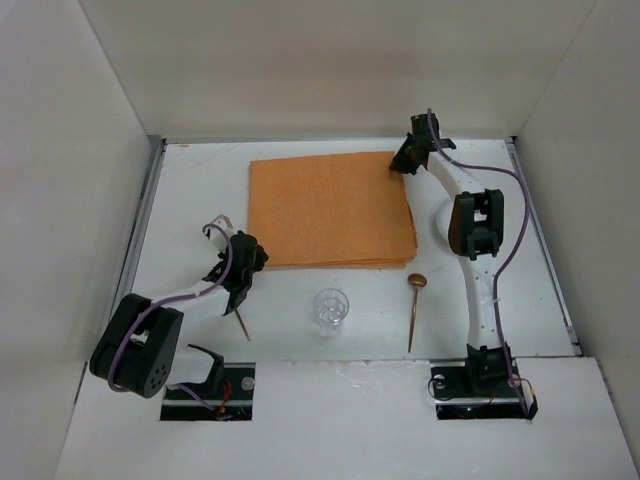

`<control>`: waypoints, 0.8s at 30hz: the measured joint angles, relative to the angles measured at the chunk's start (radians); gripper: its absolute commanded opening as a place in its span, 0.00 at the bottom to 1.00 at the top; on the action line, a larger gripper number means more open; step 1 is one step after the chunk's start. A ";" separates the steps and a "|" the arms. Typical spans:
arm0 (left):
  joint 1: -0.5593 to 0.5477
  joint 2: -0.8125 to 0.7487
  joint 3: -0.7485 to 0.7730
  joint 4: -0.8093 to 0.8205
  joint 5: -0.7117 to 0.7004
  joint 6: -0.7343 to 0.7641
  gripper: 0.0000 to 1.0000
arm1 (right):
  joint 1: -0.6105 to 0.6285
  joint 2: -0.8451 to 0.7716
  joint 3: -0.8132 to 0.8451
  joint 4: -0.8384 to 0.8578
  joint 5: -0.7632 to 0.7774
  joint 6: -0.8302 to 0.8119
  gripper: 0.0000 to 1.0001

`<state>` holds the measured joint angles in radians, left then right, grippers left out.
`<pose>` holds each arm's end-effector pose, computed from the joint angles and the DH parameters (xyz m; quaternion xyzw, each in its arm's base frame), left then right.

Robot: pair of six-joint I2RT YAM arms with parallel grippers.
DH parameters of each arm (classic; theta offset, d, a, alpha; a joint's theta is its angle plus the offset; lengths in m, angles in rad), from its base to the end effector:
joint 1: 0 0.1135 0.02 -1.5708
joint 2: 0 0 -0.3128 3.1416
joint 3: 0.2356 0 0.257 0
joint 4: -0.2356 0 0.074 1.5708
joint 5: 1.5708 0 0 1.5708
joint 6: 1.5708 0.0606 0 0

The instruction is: Set the dinner table for one person

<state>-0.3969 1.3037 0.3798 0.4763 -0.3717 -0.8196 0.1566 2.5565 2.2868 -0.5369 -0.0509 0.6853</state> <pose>0.2423 -0.0777 0.1955 -0.2707 0.7927 -0.1707 0.5189 0.6225 0.1014 0.1804 0.2332 0.8978 0.1739 0.3306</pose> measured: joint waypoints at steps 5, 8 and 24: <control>0.006 0.000 0.000 0.000 0.001 -0.001 0.26 | -0.007 -0.006 0.000 -0.016 0.014 0.022 0.25; 0.006 -0.003 0.000 0.000 0.002 -0.001 0.27 | -0.005 -0.023 -0.010 -0.017 0.014 0.023 0.26; -0.056 -0.136 -0.011 0.019 0.002 0.051 0.44 | 0.060 -0.859 -0.889 0.280 0.146 -0.077 0.18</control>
<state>-0.4534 1.1679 0.3683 0.4957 -0.3698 -0.7681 0.2161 1.6970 1.3979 -0.2573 0.0956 0.6086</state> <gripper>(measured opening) 0.394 0.318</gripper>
